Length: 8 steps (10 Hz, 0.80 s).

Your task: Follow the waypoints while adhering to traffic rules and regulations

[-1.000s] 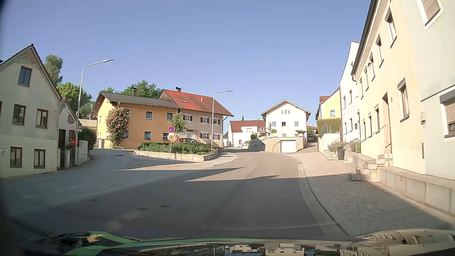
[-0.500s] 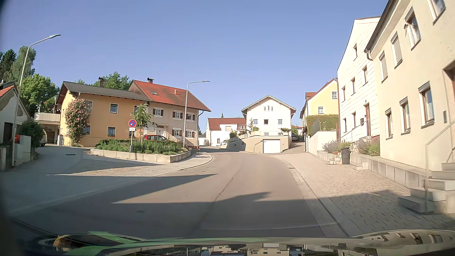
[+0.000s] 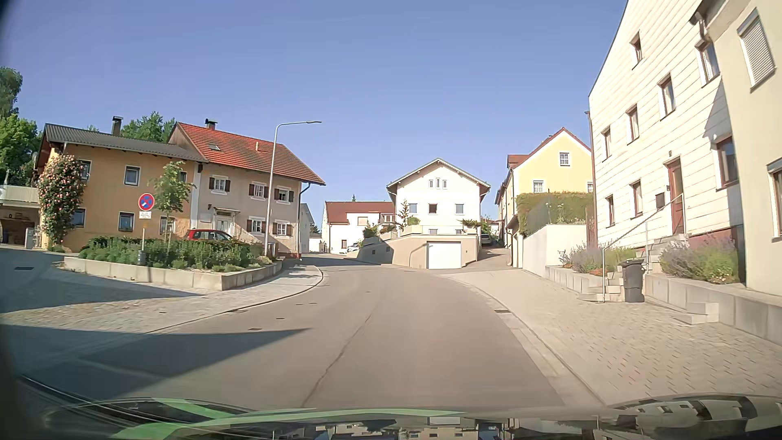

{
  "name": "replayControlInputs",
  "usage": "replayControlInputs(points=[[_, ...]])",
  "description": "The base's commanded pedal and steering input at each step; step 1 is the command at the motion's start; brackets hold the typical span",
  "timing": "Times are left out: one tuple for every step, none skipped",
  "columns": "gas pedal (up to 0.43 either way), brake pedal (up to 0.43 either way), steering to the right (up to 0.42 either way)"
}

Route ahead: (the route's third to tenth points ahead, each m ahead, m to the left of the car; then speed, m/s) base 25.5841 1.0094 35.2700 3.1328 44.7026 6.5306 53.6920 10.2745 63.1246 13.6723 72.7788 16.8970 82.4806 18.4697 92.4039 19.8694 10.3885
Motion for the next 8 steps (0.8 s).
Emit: replayControlInputs(points=[[0.228, 0.000, 0.031], [0.228, 0.000, 0.022], [0.228, 0.000, 0.013], [0.240, 0.000, 0.006], [0.240, 0.000, 0.001], [0.240, 0.000, 0.000], [0.240, 0.000, -0.003], [0.248, 0.000, -0.010]])
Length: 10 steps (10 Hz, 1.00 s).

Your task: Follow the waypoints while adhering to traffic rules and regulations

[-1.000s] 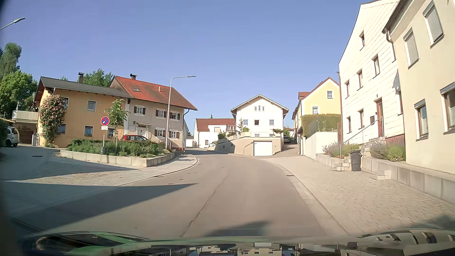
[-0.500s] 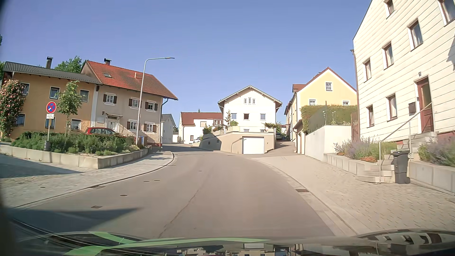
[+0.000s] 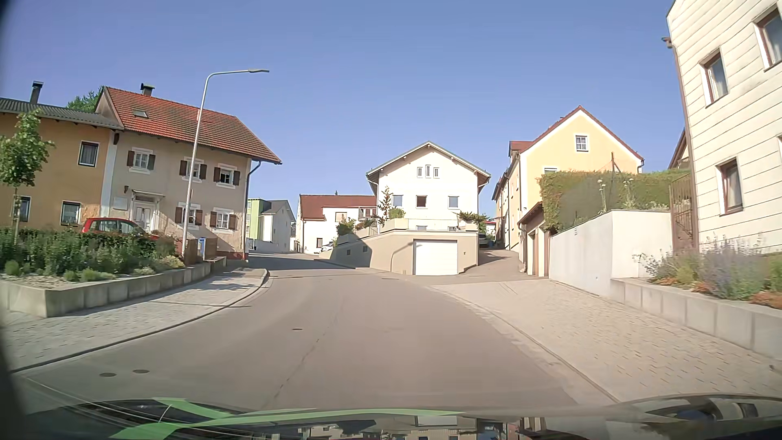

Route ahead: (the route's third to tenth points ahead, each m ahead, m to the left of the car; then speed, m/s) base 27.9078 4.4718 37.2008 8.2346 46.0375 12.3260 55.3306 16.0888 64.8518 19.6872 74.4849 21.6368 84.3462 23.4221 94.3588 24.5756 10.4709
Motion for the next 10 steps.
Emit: replayControlInputs(points=[[0.248, 0.000, -0.019], [0.248, 0.000, -0.025], [0.260, 0.000, -0.030], [0.260, 0.000, -0.036], [0.260, 0.000, -0.041], [0.268, 0.000, -0.049], [0.268, 0.000, -0.057], [0.268, 0.000, -0.066], [0.268, 0.000, -0.075], [0.268, 0.000, -0.080]])
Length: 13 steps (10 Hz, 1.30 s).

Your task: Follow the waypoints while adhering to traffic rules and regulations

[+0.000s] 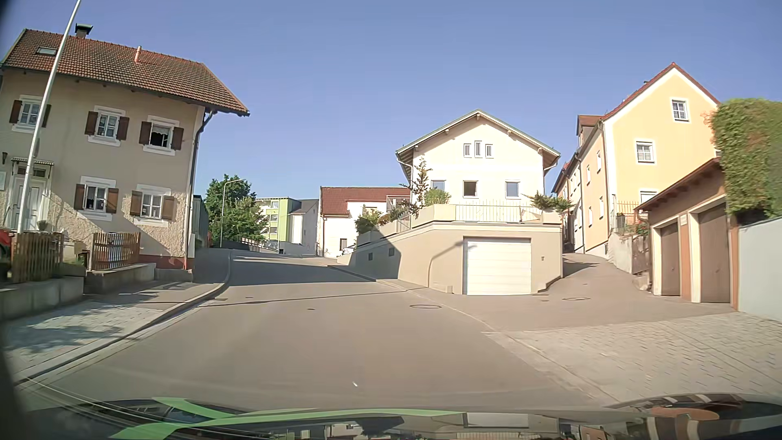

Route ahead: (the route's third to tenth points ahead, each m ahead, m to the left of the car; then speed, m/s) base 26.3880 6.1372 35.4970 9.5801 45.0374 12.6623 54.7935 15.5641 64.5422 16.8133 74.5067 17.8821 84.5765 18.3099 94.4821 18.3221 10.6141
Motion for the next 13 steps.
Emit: replayControlInputs(points=[[0.280, 0.000, -0.083], [0.280, 0.000, -0.087], [0.280, 0.000, -0.090], [0.280, 0.000, -0.093], [0.280, 0.000, -0.094], [0.280, 0.000, -0.094], [0.280, 0.000, -0.094], [0.280, 0.000, -0.092], [0.280, 0.000, -0.089], [0.280, 0.000, -0.080], [0.280, 0.000, -0.072], [0.268, 0.000, -0.069], [0.268, 0.000, -0.067]])
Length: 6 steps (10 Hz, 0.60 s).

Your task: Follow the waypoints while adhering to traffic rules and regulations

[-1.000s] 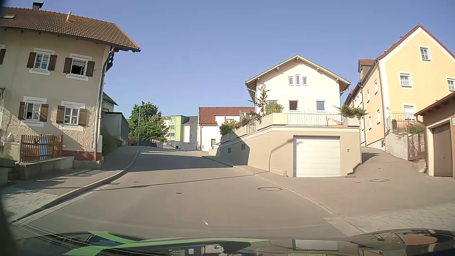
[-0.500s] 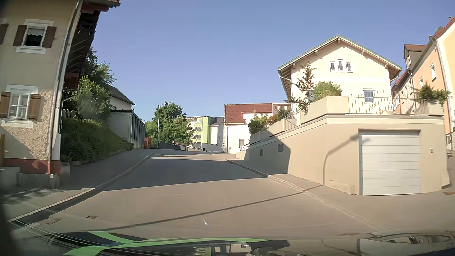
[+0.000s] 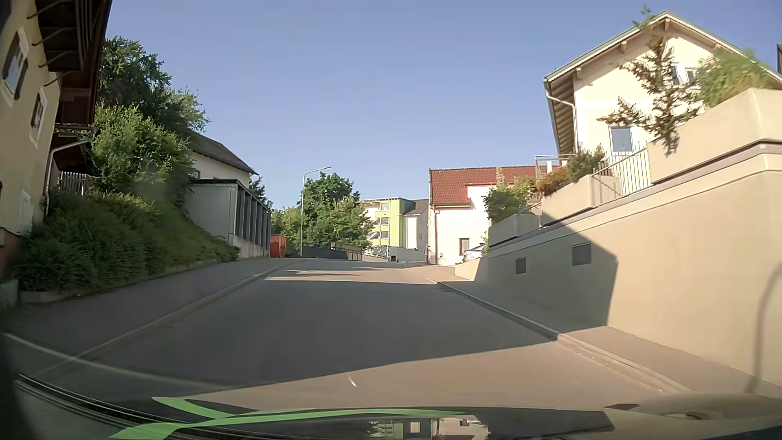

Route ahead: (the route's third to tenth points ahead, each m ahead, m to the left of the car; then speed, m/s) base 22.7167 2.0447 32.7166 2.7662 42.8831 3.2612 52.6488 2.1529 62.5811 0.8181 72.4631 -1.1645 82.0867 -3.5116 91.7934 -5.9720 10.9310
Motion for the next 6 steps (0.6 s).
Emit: replayControlInputs(points=[[0.268, 0.000, -0.063], [0.268, 0.000, -0.056], [0.268, 0.000, -0.049], [0.268, 0.000, -0.045], [0.268, 0.000, -0.041], [0.280, 0.000, -0.038]])
